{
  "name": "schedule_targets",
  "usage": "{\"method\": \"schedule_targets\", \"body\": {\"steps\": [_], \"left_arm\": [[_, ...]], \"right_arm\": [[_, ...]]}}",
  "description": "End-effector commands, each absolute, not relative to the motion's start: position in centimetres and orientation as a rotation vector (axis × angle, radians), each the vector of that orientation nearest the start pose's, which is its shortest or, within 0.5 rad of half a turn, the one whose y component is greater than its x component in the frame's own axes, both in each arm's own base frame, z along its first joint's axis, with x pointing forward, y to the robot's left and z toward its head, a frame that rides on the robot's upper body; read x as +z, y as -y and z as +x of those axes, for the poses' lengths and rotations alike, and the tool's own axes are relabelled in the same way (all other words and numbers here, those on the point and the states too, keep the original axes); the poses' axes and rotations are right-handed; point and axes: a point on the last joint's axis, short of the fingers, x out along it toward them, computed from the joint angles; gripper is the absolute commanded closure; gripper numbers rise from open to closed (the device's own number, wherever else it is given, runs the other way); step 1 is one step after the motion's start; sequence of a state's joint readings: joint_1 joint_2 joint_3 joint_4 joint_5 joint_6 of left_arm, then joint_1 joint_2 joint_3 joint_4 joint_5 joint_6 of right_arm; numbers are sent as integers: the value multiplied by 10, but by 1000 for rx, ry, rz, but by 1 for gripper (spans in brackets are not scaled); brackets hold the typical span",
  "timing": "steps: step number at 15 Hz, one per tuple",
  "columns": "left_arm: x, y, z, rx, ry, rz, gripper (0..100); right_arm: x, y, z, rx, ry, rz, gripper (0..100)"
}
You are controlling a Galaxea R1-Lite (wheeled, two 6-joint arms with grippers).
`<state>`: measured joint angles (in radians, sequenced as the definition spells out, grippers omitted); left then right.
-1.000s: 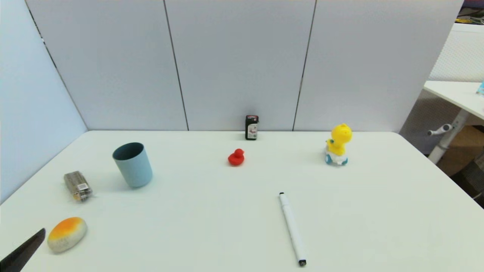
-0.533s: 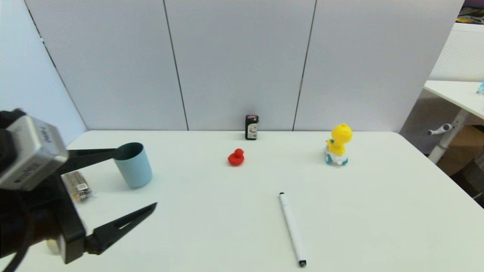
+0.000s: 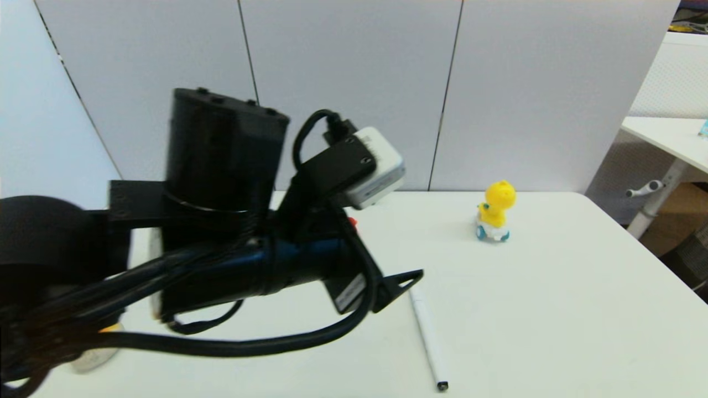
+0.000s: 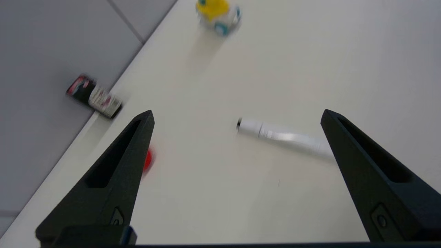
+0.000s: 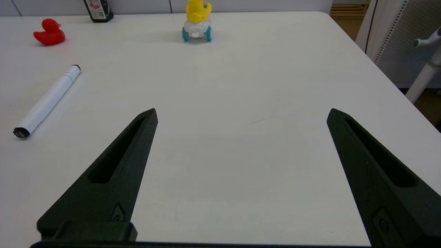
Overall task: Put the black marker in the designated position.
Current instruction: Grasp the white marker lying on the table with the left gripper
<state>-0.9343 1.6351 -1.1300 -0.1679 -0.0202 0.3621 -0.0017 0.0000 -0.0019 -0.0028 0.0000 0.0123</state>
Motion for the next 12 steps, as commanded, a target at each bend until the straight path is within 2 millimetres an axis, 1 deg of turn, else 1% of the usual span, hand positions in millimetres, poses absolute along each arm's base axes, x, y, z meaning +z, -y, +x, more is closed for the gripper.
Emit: {"method": "schedule_targets", "body": {"steps": [1, 2, 4, 5, 6, 9, 12], "left_arm": [[209, 331, 198, -872, -331, 271, 0], [201, 338, 196, -762, -376, 231, 0], [190, 345, 190, -543, -452, 139, 0], [186, 348, 187, -452, -492, 74, 0], [177, 351, 181, -370, -546, 3, 0], [150, 359, 173, -210, -604, -100, 0], [137, 362, 175, -141, -609, -161, 0]], "right_arm": [[77, 0, -23, -2, 5, 12, 0], [76, 0, -23, -2, 3, 12, 0], [76, 0, -23, -2, 3, 12, 0], [77, 0, -23, -1, 6, 12, 0], [76, 0, -23, -2, 5, 12, 0], [76, 0, -23, -2, 3, 12, 0], [76, 0, -23, -2, 5, 12, 0]]}}
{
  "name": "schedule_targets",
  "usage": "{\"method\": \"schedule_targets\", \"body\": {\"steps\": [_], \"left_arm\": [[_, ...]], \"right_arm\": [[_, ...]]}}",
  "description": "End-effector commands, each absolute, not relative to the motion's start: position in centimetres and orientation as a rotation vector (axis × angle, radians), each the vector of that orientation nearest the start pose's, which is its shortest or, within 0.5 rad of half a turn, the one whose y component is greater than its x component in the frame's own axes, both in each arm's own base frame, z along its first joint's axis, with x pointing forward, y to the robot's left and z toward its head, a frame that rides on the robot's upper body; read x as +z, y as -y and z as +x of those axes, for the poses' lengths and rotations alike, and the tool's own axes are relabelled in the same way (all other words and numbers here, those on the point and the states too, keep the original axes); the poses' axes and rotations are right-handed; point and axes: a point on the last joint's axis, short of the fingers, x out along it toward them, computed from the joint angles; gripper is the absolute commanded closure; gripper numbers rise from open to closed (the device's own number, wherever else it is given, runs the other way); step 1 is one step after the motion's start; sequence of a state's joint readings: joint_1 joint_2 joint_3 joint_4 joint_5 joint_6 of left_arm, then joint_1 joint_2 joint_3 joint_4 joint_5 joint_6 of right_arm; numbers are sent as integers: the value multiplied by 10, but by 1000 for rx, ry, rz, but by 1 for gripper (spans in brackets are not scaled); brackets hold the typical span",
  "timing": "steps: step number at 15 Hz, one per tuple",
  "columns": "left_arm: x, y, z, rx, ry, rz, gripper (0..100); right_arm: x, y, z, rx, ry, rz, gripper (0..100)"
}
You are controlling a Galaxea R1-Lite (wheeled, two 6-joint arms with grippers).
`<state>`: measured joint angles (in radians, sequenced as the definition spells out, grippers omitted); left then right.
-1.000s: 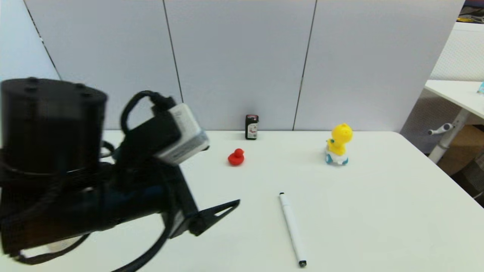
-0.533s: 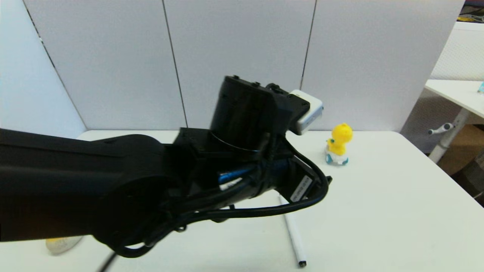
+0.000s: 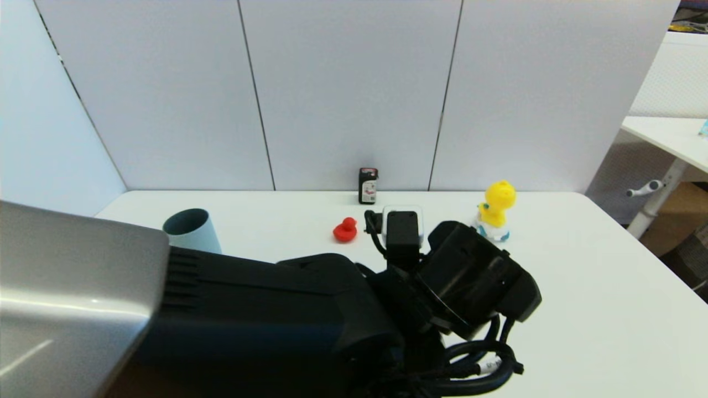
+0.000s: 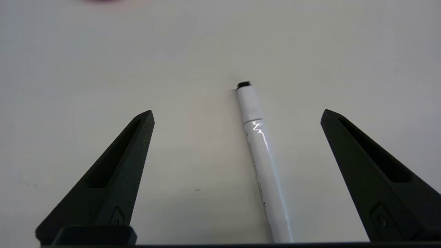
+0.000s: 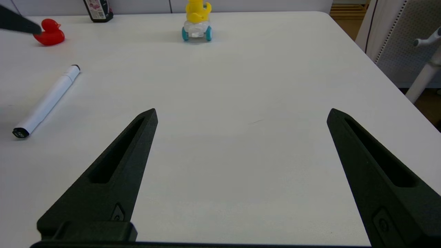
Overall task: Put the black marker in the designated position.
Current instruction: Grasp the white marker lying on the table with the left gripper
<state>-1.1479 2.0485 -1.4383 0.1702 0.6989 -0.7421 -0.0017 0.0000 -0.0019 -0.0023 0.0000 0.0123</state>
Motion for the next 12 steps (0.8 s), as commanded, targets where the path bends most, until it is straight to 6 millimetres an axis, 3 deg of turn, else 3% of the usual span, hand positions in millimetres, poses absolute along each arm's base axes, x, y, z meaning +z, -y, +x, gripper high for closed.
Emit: {"method": "schedule_targets", "body": {"steps": [1, 12], "left_arm": [[133, 363, 175, -137, -613, -156, 0], [108, 390, 175, -187, -615, -29, 0]], "right_arm": [[77, 0, -23, -1, 6, 12, 0], [77, 0, -23, -2, 5, 12, 0]]}}
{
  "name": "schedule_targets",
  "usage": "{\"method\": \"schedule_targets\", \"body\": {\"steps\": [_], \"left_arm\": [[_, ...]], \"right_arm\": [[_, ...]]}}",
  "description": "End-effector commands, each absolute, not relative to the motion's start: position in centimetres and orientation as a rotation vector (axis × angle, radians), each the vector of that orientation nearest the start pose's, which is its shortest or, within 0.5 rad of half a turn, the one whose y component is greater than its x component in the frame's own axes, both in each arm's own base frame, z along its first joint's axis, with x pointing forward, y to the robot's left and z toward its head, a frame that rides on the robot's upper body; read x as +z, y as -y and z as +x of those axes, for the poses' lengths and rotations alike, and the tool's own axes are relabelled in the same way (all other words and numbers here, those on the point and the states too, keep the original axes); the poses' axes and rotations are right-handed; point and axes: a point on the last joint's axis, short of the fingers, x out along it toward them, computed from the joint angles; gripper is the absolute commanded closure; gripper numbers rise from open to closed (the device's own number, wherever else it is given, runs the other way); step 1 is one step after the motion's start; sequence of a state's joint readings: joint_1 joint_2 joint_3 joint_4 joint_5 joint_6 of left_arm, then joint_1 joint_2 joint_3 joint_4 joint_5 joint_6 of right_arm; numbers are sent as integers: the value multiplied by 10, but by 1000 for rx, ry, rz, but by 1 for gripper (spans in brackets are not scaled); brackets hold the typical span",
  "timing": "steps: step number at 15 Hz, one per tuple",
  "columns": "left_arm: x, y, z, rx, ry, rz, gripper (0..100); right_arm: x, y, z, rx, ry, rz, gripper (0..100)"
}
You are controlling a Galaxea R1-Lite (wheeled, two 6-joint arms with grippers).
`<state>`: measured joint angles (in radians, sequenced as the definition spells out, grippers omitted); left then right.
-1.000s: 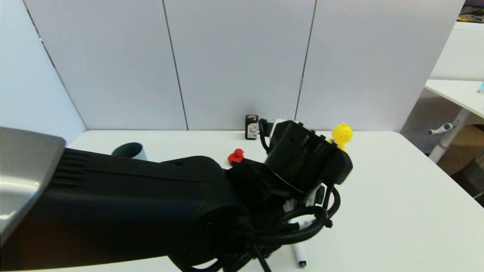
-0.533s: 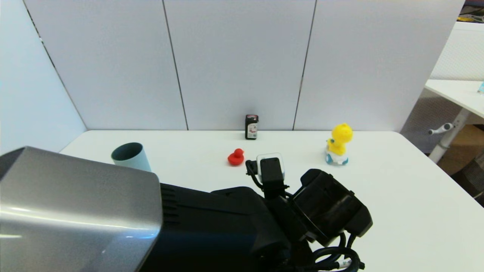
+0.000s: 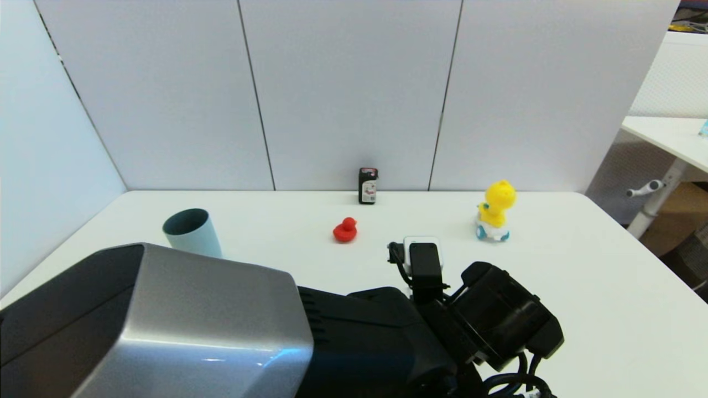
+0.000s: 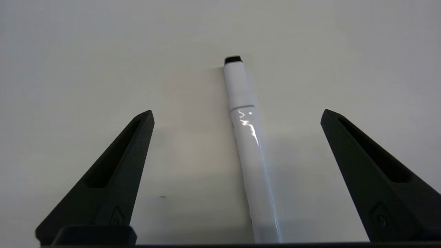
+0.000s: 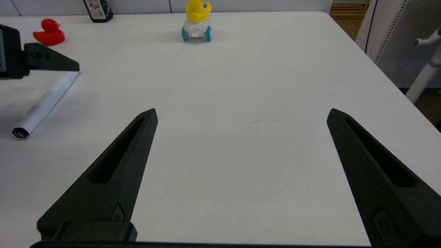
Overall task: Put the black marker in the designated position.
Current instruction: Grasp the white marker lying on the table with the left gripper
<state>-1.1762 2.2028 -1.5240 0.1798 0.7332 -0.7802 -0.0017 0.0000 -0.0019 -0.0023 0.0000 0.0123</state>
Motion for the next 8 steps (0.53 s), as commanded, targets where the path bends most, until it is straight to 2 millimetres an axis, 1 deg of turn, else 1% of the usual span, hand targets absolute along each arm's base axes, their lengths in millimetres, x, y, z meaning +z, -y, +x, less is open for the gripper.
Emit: {"method": "schedule_targets", "body": {"steps": [1, 8], "left_arm": [[107, 392, 175, -189, -614, -27, 0], [95, 394, 175, -180, -628, -15, 0]], "right_arm": [[77, 0, -23, -2, 5, 12, 0], [76, 0, -23, -2, 5, 12, 0]]}}
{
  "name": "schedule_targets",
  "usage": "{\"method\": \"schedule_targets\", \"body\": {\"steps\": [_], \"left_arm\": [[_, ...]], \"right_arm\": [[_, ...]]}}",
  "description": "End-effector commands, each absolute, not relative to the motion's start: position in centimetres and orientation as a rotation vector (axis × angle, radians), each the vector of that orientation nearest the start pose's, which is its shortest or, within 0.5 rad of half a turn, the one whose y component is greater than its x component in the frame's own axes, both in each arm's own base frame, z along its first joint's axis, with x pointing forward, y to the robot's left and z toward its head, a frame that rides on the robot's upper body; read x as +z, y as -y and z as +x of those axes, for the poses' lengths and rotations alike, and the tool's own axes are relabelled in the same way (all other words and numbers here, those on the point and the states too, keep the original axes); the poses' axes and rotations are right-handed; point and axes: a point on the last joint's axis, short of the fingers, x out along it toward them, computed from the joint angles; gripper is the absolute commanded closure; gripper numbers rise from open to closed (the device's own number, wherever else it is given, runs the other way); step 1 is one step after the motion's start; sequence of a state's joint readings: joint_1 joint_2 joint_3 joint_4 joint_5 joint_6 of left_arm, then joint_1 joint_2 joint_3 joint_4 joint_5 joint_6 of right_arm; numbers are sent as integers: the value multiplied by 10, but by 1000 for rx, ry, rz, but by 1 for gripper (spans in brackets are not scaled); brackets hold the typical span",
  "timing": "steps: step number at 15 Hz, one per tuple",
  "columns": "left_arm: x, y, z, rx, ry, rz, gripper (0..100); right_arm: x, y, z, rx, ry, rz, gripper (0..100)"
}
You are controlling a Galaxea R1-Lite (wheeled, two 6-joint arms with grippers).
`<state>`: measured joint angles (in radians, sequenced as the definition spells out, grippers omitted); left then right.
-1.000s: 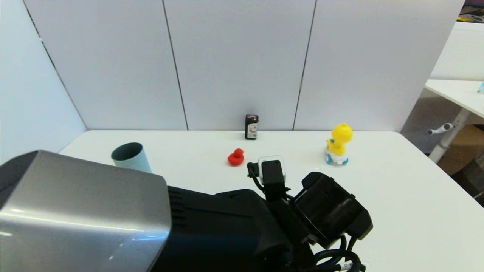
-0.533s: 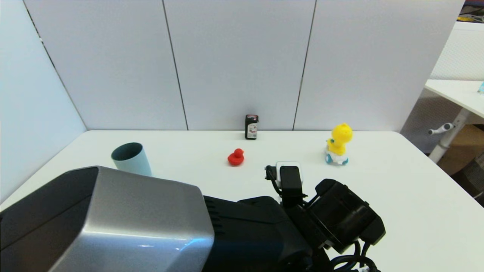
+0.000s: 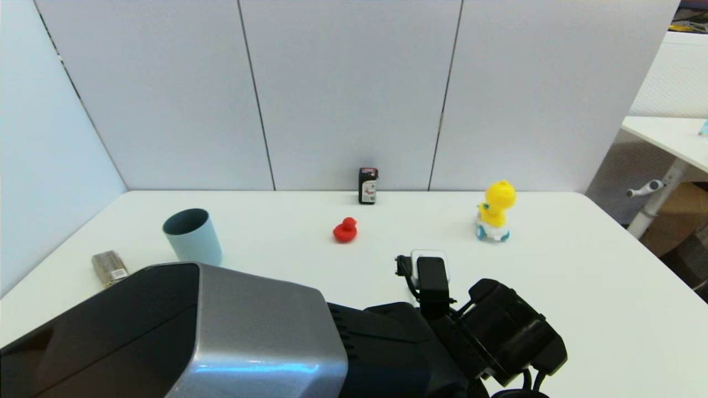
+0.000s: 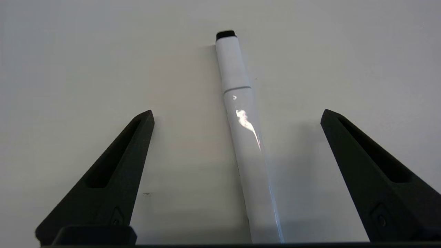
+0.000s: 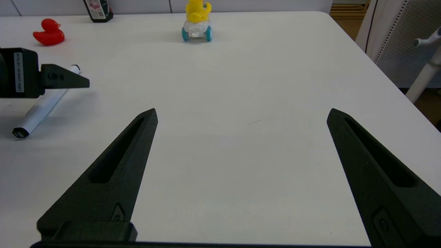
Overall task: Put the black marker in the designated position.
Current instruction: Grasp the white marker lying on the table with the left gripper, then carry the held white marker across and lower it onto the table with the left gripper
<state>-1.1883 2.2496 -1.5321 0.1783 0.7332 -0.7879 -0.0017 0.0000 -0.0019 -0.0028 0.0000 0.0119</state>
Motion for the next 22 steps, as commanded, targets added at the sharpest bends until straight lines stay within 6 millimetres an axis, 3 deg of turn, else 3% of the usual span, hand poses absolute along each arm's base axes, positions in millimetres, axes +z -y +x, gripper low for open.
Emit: {"method": "schedule_targets", "body": {"steps": [1, 3, 4, 12, 15, 17, 19, 21, 22], "left_arm": [[94, 395, 175, -179, -629, -14, 0], [91, 396, 175, -175, -631, -11, 0], [91, 396, 175, -176, -632, -12, 100], [90, 396, 175, -177, -635, -24, 100], [108, 394, 175, -192, -605, -52, 100], [138, 389, 174, -201, -556, -95, 100], [184, 371, 168, -252, -493, -76, 100], [240, 330, 164, -272, -428, -46, 100], [273, 294, 162, -250, -407, -4, 100]], "right_arm": [[77, 0, -23, -2, 5, 12, 0], [76, 0, -23, -2, 5, 12, 0], [77, 0, -23, -1, 6, 12, 0], [76, 0, -23, -2, 5, 12, 0], [76, 0, -23, -2, 3, 12, 0], [76, 0, -23, -2, 5, 12, 0], [76, 0, -23, -2, 3, 12, 0], [76, 0, -23, -2, 3, 12, 0], [77, 0, -23, -2, 5, 12, 0]]}}
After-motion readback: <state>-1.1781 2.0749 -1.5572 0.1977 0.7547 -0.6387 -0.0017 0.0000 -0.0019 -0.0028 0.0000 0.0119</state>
